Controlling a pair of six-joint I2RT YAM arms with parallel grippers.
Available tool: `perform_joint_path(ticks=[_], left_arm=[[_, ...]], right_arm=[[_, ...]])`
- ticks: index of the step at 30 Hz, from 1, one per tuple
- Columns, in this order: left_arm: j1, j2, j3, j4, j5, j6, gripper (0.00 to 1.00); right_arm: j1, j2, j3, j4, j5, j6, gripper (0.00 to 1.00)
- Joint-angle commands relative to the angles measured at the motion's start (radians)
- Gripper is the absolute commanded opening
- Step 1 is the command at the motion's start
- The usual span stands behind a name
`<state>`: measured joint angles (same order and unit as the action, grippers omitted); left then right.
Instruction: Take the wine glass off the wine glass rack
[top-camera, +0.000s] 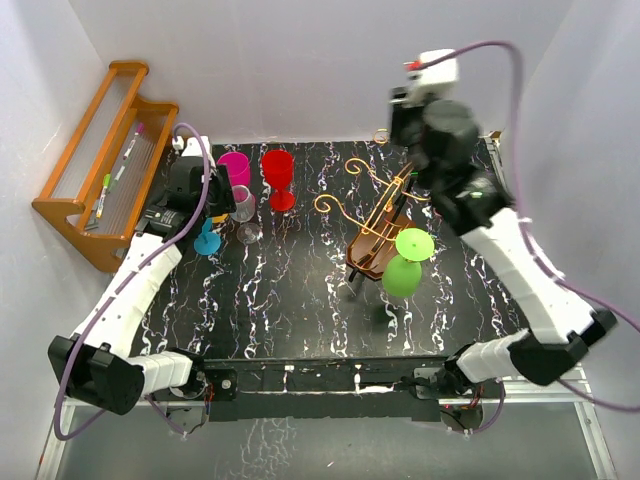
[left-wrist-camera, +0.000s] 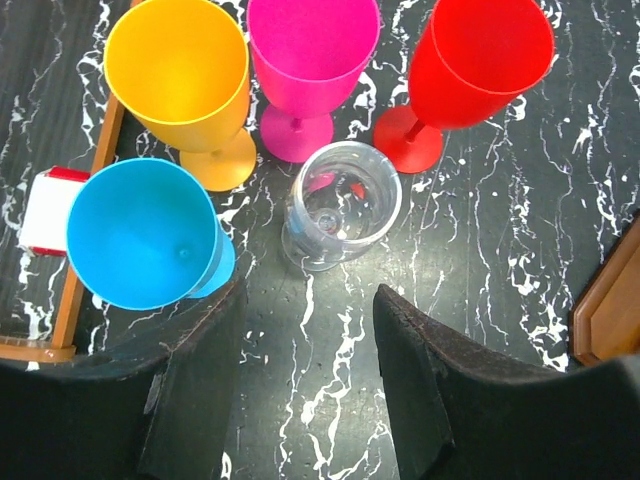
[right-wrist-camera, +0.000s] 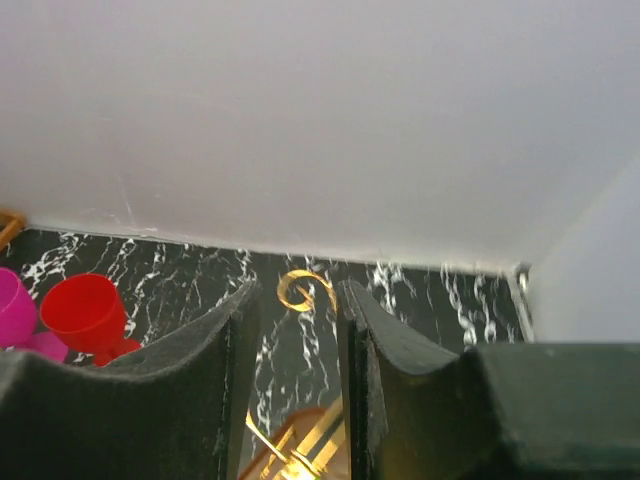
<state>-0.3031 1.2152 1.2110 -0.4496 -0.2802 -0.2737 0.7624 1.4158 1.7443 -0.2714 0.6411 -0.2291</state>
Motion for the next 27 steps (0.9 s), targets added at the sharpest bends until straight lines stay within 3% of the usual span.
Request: perform_joint_path(ticks=[1,4,7,17,22,27], left_arm=[[0.003,0.0,0.003,0.063,0.063,-0.012,0.52],[0.004,0.023,0.018,0.075,0.102,-0.025,0.52],[0.004,0.026,0.018,0.096,0.136,-0.034,0.52],[0.004,0.008,0.0,0.117,0.222,-0.068,0.52],[0.004,0.007,-0.003,0.113,0.241,-0.07,0.52],[0.004,-0.011,-0.016,0.109,0.24,-0.073,0.51]], right_arm=[[-0.208,-0.186,-0.016,-0.381,-0.383,0.472,0.4],[-0.262,-0.243,-0.093,-0.485,-0.523,0.557,0.42],[-0.265,-0.353,-0.224,-0.485,-0.578,0.668,0.45],[-0.265,-0.765,-0.581,-0.501,-0.439,1.15,0.56],[-0.265,-0.803,-0.623,-0.613,-0.428,1.226,0.55],[-0.264,-0.871,-0.715,-0.61,-0.364,1.272,0.54]])
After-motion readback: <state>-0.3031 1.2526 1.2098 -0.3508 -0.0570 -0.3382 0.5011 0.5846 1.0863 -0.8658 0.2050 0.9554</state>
